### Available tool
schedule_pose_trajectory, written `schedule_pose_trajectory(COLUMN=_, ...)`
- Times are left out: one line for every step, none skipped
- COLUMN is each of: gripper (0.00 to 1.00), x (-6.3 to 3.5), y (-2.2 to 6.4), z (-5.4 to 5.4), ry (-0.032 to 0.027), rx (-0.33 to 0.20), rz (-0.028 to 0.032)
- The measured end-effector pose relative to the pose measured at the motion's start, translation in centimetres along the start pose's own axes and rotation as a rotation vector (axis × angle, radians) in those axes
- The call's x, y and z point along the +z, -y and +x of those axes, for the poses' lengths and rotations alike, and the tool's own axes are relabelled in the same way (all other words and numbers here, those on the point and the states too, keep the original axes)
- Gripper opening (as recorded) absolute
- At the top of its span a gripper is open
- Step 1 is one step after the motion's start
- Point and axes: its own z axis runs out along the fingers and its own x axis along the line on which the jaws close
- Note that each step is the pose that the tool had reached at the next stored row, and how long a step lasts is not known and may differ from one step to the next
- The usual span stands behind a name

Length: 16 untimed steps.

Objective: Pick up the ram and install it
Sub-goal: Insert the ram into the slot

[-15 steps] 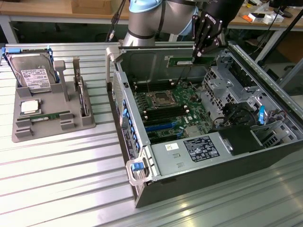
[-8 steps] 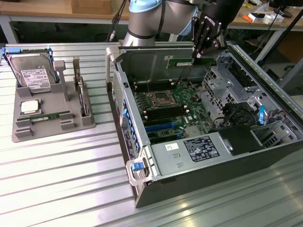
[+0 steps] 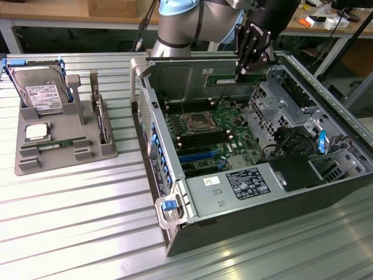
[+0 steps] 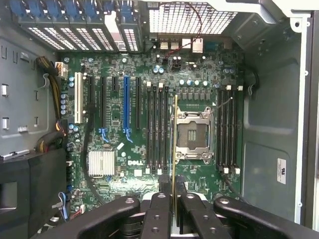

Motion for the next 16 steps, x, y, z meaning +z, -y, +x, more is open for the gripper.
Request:
schedule_pose_trajectory(gripper=0.14, x=0.07, y=0.00, z=0.0, ry=0.0000, rx=0.000, rz=0.0000)
schedule_pose_trajectory(gripper=0.14, x=0.13, y=0.01, z=0.0, ry=0.0001, rx=0.000, rz=0.0000)
schedule_pose_trajectory(gripper=0.14, x=0.19, y=0.01, z=0.0, ry=-0.0001, rx=0.000, rz=0.0000)
schedule_pose_trajectory(gripper=0.14, x=0.25, y=0.01, z=0.0, ry=0.0000, rx=0.000, rz=0.0000)
schedule_pose_trajectory(gripper=0.14, x=0.30, y=0.01, z=0.0, ry=0.0000, rx=0.000, rz=0.0000)
schedule_pose_trajectory(gripper=0.14, x=0.36, y=0.01, z=0.0, ry=0.0000, rx=0.000, rz=0.0000)
schedule_pose_trajectory(gripper=0.14, x=0.43, y=0.02, z=0.0, ry=0.0000, rx=0.000, rz=0.0000)
schedule_pose_trajectory(gripper=0.14, x=0.48, y=0.02, z=0.1, ry=0.0000, rx=0.000, rz=0.0000)
schedule_pose_trajectory(gripper=0.14, x=0.63, y=0.03, z=0.1, ry=0.0000, rx=0.000, rz=0.0000)
schedule_pose_trajectory(gripper=0.14, x=0.74, y=0.03, z=0.1, ry=-0.0001, rx=0.000, rz=0.0000)
schedule_pose_trajectory(gripper=0.14, x=0.82, y=0.03, z=0.1, ry=0.0000, rx=0.000, rz=0.0000)
schedule_pose_trajectory(gripper=0.14, x=0.90, y=0.04, z=0.1, ry=0.0000, rx=0.000, rz=0.0000)
schedule_pose_trajectory(gripper=0.14, x=1.00, y=0.04, z=0.1, ry=0.0000, rx=0.000, rz=0.0000)
schedule_pose_trajectory(gripper=0.14, x=1.08, y=0.05, z=0.1, ry=0.0000, rx=0.000, rz=0.0000)
schedule_pose_trajectory(gripper=0.14, x=1.15, y=0.05, z=0.1, ry=0.0000, rx=0.000, rz=-0.0001)
schedule_pose_trajectory(gripper=0.14, x=1.20, y=0.05, z=0.1, ry=0.0000, rx=0.000, rz=0.0000)
